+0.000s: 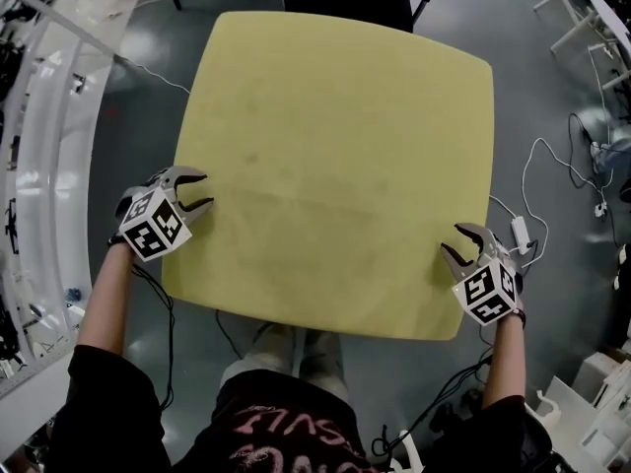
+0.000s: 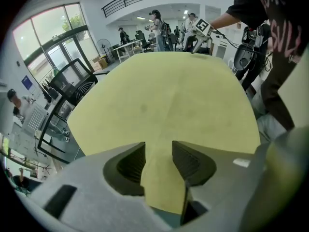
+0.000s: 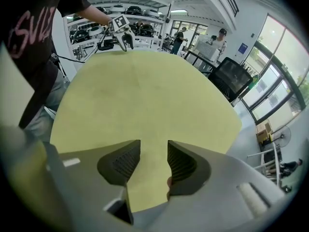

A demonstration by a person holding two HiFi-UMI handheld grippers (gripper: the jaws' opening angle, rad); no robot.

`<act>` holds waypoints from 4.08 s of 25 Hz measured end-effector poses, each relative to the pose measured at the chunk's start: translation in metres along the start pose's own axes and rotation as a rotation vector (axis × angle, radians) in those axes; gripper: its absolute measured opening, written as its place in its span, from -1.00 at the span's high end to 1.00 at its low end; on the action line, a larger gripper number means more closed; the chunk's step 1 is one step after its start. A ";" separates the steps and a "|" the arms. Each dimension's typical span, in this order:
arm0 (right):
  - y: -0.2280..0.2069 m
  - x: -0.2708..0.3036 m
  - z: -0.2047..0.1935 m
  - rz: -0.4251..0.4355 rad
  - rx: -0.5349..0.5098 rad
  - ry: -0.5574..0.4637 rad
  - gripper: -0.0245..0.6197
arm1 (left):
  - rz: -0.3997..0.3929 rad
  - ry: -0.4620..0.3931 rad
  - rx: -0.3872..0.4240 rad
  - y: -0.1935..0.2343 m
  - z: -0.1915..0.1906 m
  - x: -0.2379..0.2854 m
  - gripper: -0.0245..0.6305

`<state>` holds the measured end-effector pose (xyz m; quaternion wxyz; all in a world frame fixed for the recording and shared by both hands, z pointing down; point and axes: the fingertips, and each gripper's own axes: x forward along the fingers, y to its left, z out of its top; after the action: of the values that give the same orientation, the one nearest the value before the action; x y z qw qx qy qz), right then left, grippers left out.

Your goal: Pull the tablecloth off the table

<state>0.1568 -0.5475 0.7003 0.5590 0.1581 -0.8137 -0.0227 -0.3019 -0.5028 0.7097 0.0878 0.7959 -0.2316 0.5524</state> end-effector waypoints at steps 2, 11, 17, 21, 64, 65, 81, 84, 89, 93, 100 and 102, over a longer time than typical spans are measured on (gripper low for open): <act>-0.001 0.007 -0.001 0.019 0.008 0.001 0.34 | -0.020 0.006 0.008 0.000 -0.002 0.006 0.35; -0.009 0.029 -0.005 0.106 0.034 0.013 0.28 | -0.116 0.032 0.042 0.002 -0.005 0.028 0.26; -0.018 0.038 -0.003 0.185 0.056 0.026 0.20 | -0.185 0.028 0.028 0.007 -0.003 0.031 0.20; -0.017 0.043 -0.007 0.274 0.070 0.060 0.20 | -0.223 0.034 0.014 0.006 -0.001 0.036 0.20; 0.001 0.034 -0.010 0.251 0.011 -0.003 0.87 | -0.095 0.045 -0.073 -0.018 0.001 0.032 0.90; 0.001 0.031 -0.011 0.250 0.016 -0.012 0.87 | -0.082 0.042 -0.087 -0.018 0.003 0.028 0.90; 0.004 -0.027 -0.003 0.102 0.193 -0.173 0.88 | 0.128 -0.004 -0.300 -0.036 0.026 -0.042 0.90; 0.009 -0.035 -0.003 0.068 0.225 -0.187 0.88 | 0.143 -0.027 -0.307 -0.044 0.025 -0.047 0.90; 0.031 -0.059 -0.006 0.022 0.250 -0.198 0.88 | 0.149 -0.064 -0.308 -0.072 0.021 -0.059 0.90; 0.060 -0.081 -0.011 -0.013 0.250 -0.191 0.88 | 0.159 -0.093 -0.293 -0.104 0.015 -0.073 0.90; 0.148 -0.139 -0.017 -0.081 0.263 -0.193 0.88 | 0.194 -0.165 -0.277 -0.179 -0.003 -0.119 0.90; 0.179 -0.160 -0.021 -0.108 0.283 -0.202 0.88 | 0.199 -0.178 -0.264 -0.206 -0.011 -0.133 0.90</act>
<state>0.1865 -0.3293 0.6020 0.4447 0.2754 -0.8510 0.0463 -0.2531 -0.2817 0.6149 0.1155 0.7963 -0.3868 0.4505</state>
